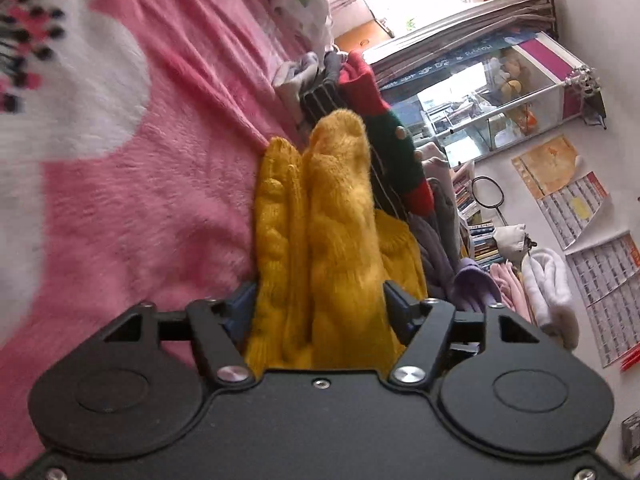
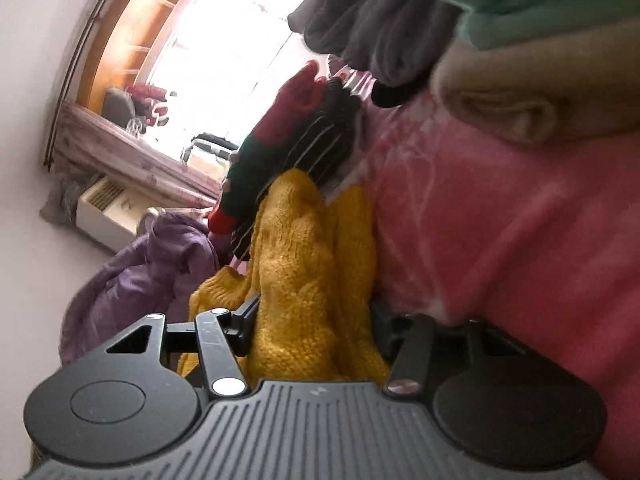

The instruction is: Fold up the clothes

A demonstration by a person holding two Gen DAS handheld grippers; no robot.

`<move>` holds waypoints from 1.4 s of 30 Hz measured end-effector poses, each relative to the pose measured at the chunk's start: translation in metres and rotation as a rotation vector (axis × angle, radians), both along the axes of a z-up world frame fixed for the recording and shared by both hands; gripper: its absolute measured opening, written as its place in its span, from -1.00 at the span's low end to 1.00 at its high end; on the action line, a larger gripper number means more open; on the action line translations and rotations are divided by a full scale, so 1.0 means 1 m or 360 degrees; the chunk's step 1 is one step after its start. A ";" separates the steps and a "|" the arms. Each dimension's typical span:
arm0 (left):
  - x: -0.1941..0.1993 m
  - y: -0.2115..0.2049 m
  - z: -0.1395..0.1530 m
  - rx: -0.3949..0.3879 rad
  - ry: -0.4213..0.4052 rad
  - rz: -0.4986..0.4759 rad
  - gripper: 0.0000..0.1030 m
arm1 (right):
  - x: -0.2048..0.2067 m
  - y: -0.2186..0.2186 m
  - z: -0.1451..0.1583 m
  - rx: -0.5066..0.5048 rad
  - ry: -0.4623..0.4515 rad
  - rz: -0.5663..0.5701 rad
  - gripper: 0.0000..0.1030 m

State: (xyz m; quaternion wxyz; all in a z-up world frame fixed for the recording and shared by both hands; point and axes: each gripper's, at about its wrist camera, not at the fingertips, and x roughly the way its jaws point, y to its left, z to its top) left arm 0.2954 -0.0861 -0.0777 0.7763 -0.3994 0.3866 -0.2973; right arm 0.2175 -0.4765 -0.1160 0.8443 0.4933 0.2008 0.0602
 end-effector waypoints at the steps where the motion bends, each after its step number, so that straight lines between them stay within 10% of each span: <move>1: -0.009 0.004 0.003 0.0025 -0.0014 0.0005 0.39 | -0.005 -0.002 0.000 0.0013 -0.0005 -0.0012 0.08; 10: -0.094 0.016 0.017 0.0332 -0.0087 0.0044 0.69 | -0.094 0.027 0.037 -0.0428 -0.0005 -0.0082 0.45; 21: -0.167 -0.012 0.089 0.1108 -0.0535 0.0023 1.00 | -0.190 0.090 0.100 -0.0750 0.0142 -0.0030 1.00; 42: -0.212 -0.024 0.135 0.1255 -0.0718 -0.0022 1.00 | -0.227 0.146 0.167 -0.1368 0.0431 -0.0037 1.00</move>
